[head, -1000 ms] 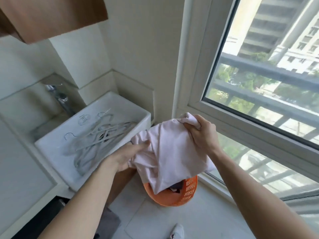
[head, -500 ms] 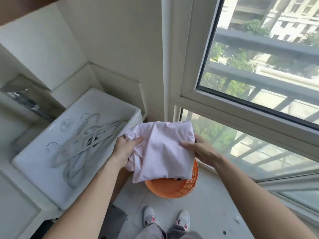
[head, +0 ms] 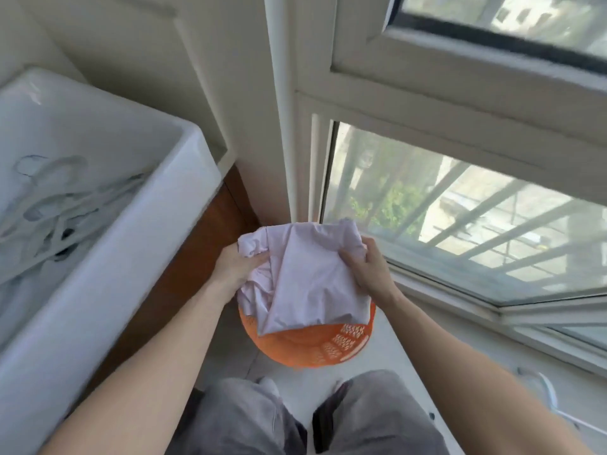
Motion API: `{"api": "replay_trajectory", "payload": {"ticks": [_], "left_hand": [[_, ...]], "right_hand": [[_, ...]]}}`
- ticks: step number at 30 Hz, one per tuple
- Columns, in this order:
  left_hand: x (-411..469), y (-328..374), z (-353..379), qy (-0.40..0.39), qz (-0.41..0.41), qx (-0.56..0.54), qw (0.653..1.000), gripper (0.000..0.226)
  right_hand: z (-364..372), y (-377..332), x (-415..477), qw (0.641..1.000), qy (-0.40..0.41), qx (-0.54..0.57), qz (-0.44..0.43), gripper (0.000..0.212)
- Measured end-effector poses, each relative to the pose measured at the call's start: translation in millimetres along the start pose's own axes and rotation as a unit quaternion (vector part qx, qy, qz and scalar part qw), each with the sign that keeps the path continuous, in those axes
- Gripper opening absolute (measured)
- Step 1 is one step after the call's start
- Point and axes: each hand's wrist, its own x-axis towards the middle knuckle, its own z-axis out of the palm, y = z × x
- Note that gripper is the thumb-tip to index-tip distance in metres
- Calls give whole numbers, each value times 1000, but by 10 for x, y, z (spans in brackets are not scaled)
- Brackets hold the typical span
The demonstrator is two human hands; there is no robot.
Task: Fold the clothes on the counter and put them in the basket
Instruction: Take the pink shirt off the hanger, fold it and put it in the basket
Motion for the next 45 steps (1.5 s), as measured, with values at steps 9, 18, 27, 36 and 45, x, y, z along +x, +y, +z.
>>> {"api": "replay_trajectory", "payload": {"ticks": [9, 18, 27, 36, 45], "left_hand": [[1940, -1859, 908, 22, -29, 105, 994, 73], [3167, -2974, 1493, 39, 14, 213, 976, 41], [3047, -2981, 1919, 79, 265, 400, 874, 36], [3300, -2810, 2137, 118, 14, 109, 987, 66], [3463, -2934, 1775, 139, 29, 57, 988, 12]], "right_hand": [[1049, 2098, 1599, 993, 12, -110, 45, 13], [1591, 3393, 2698, 984, 40, -175, 11, 44], [1693, 3283, 2571, 962, 53, -266, -2, 42], [1703, 3423, 2653, 966, 54, -250, 29, 68], [1622, 3309, 2743, 970, 52, -237, -11, 33]]}}
